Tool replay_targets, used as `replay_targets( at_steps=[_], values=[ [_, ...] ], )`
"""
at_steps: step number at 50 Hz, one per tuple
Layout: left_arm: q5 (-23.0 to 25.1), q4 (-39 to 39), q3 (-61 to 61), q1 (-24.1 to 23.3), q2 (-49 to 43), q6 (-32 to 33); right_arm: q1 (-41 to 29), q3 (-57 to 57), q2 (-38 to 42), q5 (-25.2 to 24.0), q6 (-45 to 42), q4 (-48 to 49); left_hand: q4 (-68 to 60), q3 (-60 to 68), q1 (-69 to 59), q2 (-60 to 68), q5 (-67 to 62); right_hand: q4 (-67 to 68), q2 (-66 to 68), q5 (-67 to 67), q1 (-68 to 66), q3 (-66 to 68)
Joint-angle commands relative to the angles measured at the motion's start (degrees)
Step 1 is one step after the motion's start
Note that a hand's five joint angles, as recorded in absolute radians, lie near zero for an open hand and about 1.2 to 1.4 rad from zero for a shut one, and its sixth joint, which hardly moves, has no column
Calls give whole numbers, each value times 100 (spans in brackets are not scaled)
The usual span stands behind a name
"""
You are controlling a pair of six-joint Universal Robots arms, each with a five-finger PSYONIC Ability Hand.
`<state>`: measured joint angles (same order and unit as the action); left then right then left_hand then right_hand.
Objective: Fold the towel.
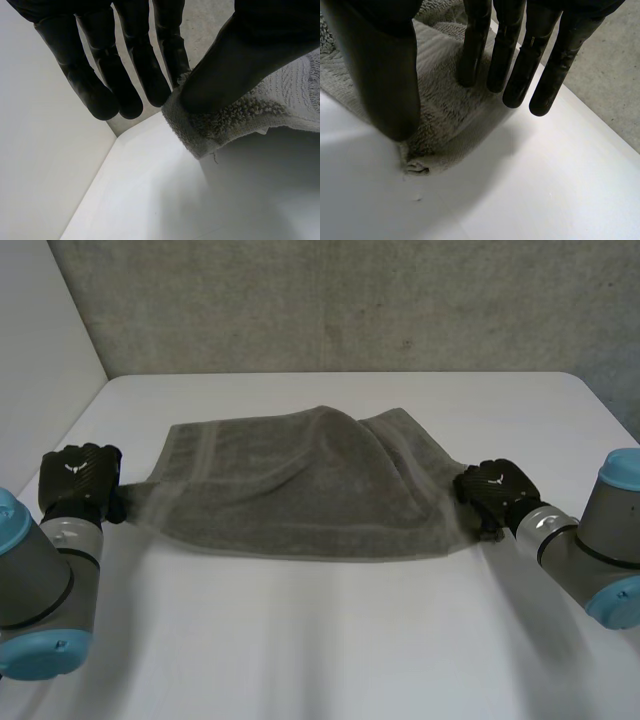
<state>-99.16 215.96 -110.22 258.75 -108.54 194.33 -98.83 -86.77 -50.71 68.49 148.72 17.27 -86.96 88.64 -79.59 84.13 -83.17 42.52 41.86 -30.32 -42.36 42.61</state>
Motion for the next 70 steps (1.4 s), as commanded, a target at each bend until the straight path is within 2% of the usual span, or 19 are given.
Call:
replay_targets(
  at_steps=[1,10,12,16,19,20,21,22,23,25,30,40,70],
  values=[
    [2,-1,-8,0,0,0,4,37,-9,7,0,5,696,-864,-41,-413,1317,-31,35,-189,15,-40],
    [2,-1,-8,-18,0,0,-13,28,-9,-2,0,5,696,-864,-41,-413,1317,121,187,-341,-137,111],
    [2,-1,-8,-18,0,0,-13,37,-9,-2,8,5,696,-864,-41,-413,1317,1340,1406,-1560,-1356,1330],
    [2,-1,-8,-18,0,0,-13,37,-9,-2,17,5,696,-864,-41,-413,1317,2054,2120,-2274,-2070,2045],
    [2,-1,-8,-18,0,0,-22,54,-18,15,-9,-21,696,-864,-41,-413,1317,1705,1771,-1925,-1721,1695],
    [2,-1,-8,-18,0,0,-22,81,-18,24,-18,-74,696,-864,-41,-413,1317,969,1035,-1189,-985,960],
    [2,-1,-8,-18,0,0,-22,81,-18,24,-18,-74,696,-864,-41,-413,1317,962,1028,-1182,-978,952],
    [2,-1,-8,-18,0,0,-13,81,-9,33,8,-92,696,-864,-41,-413,1317,-137,-71,-83,121,-147],
    [2,-1,-8,-18,0,0,-13,81,-9,33,8,-92,696,-864,-41,-413,1317,-148,-82,-72,132,-158],
    [2,-1,-8,-17,9,0,13,46,-35,24,17,-170,696,-864,-41,-413,1317,-1289,-1223,1069,1272,-1298],
    [2,-1,-8,-9,9,0,48,46,-202,-19,-9,-565,696,-864,-41,-413,1317,-1762,-1696,1542,1746,-1772],
    [2,-1,-17,-26,9,0,92,-16,-194,-81,-44,-909,696,-864,-41,-413,1317,-1645,-1580,1425,1629,-1655],
    [2,78,-61,-61,35,9,22,28,-62,-20,8,-92,696,-864,-41,-413,1317,-216,-150,-4,200,-225]
  ],
)
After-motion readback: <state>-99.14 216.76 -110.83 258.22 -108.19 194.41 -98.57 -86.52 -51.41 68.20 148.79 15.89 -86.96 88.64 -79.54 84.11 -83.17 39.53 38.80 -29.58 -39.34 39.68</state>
